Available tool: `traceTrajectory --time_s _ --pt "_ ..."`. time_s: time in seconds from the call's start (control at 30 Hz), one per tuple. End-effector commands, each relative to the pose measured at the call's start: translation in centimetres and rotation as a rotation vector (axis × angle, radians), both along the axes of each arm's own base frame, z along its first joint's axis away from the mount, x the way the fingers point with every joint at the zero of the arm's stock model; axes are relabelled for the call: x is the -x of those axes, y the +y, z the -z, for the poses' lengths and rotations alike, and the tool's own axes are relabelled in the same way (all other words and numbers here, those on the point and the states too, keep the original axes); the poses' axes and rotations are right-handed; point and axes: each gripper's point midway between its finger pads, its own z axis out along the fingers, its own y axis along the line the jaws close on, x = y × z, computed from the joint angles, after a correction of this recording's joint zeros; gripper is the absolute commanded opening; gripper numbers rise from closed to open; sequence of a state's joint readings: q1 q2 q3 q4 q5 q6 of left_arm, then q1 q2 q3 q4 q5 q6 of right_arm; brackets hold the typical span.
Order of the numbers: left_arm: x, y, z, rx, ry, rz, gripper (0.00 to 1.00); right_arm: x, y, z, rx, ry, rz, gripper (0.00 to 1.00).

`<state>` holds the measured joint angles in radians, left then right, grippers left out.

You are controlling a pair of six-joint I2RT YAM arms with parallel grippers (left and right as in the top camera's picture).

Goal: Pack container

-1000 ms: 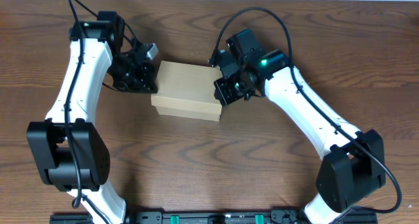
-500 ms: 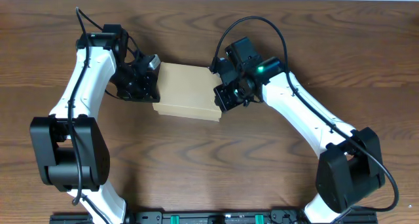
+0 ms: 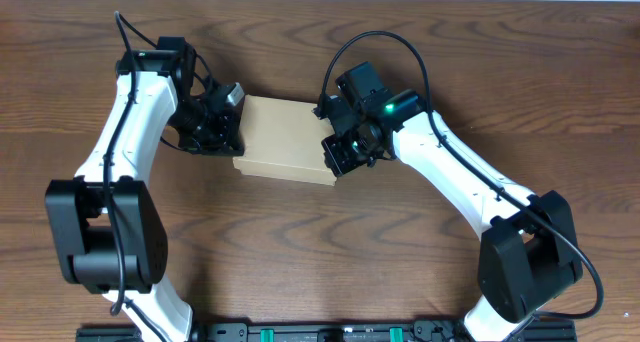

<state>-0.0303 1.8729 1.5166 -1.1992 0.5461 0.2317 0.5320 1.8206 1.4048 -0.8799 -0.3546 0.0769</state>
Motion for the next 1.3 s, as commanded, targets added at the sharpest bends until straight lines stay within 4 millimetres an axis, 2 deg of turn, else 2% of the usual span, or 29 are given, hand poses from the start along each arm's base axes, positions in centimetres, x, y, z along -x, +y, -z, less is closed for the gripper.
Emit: traceTrajectory --time_s 0.0,0.13,0.23,0.37,0.47,0.53,0.63,0.73,0.87,0.97,1.07,1.1,1.13,1.17,1.27 --pt "-0.2 0.0 -3.9 -0.003 -0.122 -0.006 0.06 -1.5 -1.3 -2.4 0.033 -0.082 0.059 0.01" --pt "0.5 0.4 -7.6 -0.022 -0.239 -0.019 0.06 -2.0 -2.3 -6.2 0.03 -0.188 0.087 0.02" --pt "1.8 0.4 -10.6 -0.016 -0.322 -0.027 0.06 -1.9 -3.1 -9.3 0.018 -0.27 0.138 0.02" --pt "4.9 0.5 -14.3 -0.012 -0.417 -0.028 0.06 -0.5 -4.4 -12.9 -0.005 -0.335 0.171 0.02" --pt "8.0 0.4 -16.3 0.007 -0.49 -0.022 0.06 1.5 -5.4 -14.6 -0.013 -0.35 0.18 0.02" --pt "10.6 0.0 -17.3 0.037 -0.548 -0.016 0.06 3.5 -5.7 -15.2 -0.016 -0.359 0.163 0.02" --pt "14.5 -0.4 -17.7 0.077 -0.623 -0.011 0.06 6.7 -5.4 -15.3 -0.047 -0.385 0.112 0.02" --pt "18.2 -0.4 -17.0 0.1 -0.667 -0.045 0.06 9.8 -5.7 -14.6 -0.075 -0.412 0.116 0.02" --pt "22.5 -0.5 -15.4 0.146 -0.701 -0.115 0.06 13.3 -7.5 -12.8 -0.113 -0.425 0.188 0.02" --pt "24.3 -0.5 -14.5 0.171 -0.732 -0.161 0.06 15.4 -8.5 -11.8 -0.171 -0.407 0.222 0.02" --pt "25.3 -0.4 -14.6 0.188 -0.78 -0.185 0.06 16.6 -9.2 -11.6 -0.224 -0.401 0.258 0.02" --pt "25.6 -0.4 -14.7 0.188 -0.798 -0.185 0.15 16.9 -9.3 -11.7 -0.242 -0.402 0.256 0.13" --pt "25.7 -0.3 -14.8 0.189 -0.808 -0.184 0.41 17.1 -9.4 -11.8 -0.254 -0.403 0.253 0.39" --pt "25.8 -0.4 -14.8 0.191 -0.813 -0.183 0.95 17.3 -9.5 -11.8 -0.26 -0.4 0.257 0.99" --pt "26.3 -0.3 -14.2 0.186 -0.779 -0.186 0.95 17.6 -9.9 -11.1 -0.235 -0.378 0.261 0.99"
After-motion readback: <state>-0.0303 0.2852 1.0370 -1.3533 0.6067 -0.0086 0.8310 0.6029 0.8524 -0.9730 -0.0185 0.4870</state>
